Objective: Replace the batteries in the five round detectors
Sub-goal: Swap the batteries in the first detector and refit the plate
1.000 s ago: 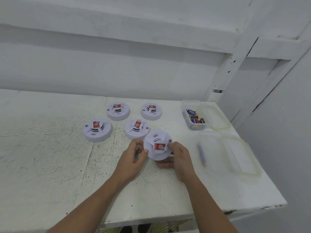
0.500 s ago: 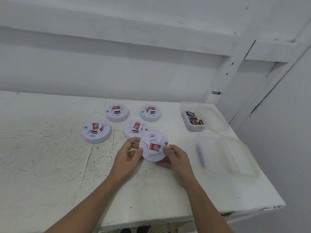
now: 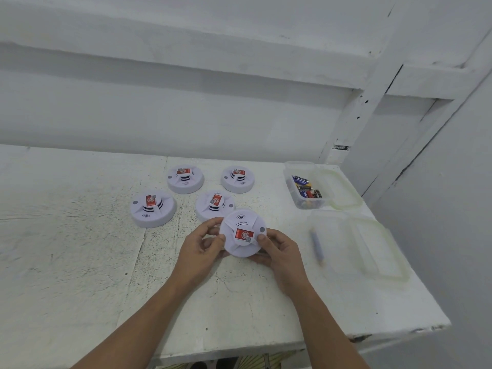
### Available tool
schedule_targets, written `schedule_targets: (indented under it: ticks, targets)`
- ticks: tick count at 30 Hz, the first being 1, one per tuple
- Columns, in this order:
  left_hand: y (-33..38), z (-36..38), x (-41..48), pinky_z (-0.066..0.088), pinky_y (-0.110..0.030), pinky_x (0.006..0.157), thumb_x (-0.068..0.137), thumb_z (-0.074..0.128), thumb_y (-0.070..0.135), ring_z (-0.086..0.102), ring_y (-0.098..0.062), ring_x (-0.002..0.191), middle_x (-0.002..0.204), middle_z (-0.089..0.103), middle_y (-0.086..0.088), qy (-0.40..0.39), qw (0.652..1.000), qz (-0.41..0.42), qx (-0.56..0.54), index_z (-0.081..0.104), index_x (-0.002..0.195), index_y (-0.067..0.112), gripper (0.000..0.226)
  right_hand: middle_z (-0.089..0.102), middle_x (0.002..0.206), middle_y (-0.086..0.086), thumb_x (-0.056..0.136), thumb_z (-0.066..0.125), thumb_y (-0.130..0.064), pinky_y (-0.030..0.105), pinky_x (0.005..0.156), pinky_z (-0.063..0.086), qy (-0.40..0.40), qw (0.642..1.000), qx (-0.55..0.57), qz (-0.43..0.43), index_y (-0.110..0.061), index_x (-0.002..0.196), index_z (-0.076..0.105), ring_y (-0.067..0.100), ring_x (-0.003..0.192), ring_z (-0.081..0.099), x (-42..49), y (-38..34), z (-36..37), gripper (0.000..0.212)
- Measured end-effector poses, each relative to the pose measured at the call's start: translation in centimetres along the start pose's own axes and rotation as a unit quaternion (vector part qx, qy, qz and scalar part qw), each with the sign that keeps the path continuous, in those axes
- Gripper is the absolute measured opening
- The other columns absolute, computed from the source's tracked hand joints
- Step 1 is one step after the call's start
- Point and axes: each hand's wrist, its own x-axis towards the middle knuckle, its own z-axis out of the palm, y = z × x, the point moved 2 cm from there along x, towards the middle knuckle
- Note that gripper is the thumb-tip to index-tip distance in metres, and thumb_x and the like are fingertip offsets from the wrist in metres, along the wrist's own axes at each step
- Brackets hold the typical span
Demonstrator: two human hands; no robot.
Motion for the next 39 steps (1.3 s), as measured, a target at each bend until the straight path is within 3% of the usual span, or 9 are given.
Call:
schedule_targets:
  ticks: [7, 14, 22, 29, 39]
  targets:
    - [-0.04, 0.03, -0.05, 0.049, -0.063, 0.087, 0.090, 0.056, 0.001, 0.064, -0.042, 0.099, 0.104, 0.059, -0.025, 0.001, 1.000, 0.001, -0.005, 0.064, 0.114, 0.012, 0.027, 0.072, 0.105, 0.012, 0.091, 0.060, -0.015, 0.044, 0.080, 0.058, 0.009, 1.000, 0.004, 0.002, -0.001, 0.110, 0.066, 0.029, 0.097, 0.069, -0.03, 0.10, -0.01, 0.024]
    - [-0.20, 0.02, 0.09, 0.048, -0.064, 0.088, 0.082, 0.060, 0.013, 0.063, -0.041, 0.097, 0.106, 0.056, -0.027, 0.011, 1.000, -0.001, -0.011, 0.067, 0.112, 0.017, 0.031, 0.073, 0.103, 0.011, 0.091, 0.059, -0.014, 0.040, 0.078, 0.059, 0.012, 1.000, 0.001, 0.000, 0.000, 0.111, 0.065, 0.028, 0.095, 0.070, -0.10, 0.05, 0.03, 0.025]
    - [-0.18, 0.19, -0.01, 0.051, -0.054, 0.087, 0.082, 0.059, 0.012, 0.065, -0.037, 0.094, 0.093, 0.065, -0.011, -0.001, 1.000, 0.007, -0.015, 0.067, 0.110, 0.015, 0.030, 0.074, 0.102, 0.009, 0.092, 0.059, -0.014, 0.040, 0.078, 0.059, 0.011, 1.000, 0.001, -0.004, -0.001, 0.110, 0.066, 0.026, 0.094, 0.071, -0.20, -0.01, 0.09, 0.023]
    - [-0.21, 0.06, 0.01, 0.051, -0.057, 0.086, 0.081, 0.064, 0.018, 0.063, -0.043, 0.099, 0.104, 0.061, -0.024, -0.001, 1.000, 0.009, -0.008, 0.067, 0.112, 0.016, 0.032, 0.073, 0.103, 0.009, 0.091, 0.060, -0.015, 0.041, 0.079, 0.059, 0.012, 1.000, -0.005, -0.001, -0.002, 0.110, 0.067, 0.026, 0.095, 0.071, -0.12, 0.07, 0.05, 0.024]
    - [-0.06, 0.11, -0.10, 0.054, -0.048, 0.080, 0.082, 0.062, 0.015, 0.066, -0.037, 0.094, 0.101, 0.063, -0.019, -0.004, 1.000, 0.014, 0.002, 0.069, 0.109, 0.022, 0.028, 0.073, 0.104, 0.010, 0.091, 0.059, -0.017, 0.043, 0.079, 0.058, 0.010, 1.000, -0.004, -0.004, -0.001, 0.110, 0.067, 0.026, 0.095, 0.070, -0.13, 0.13, 0.05, 0.026]
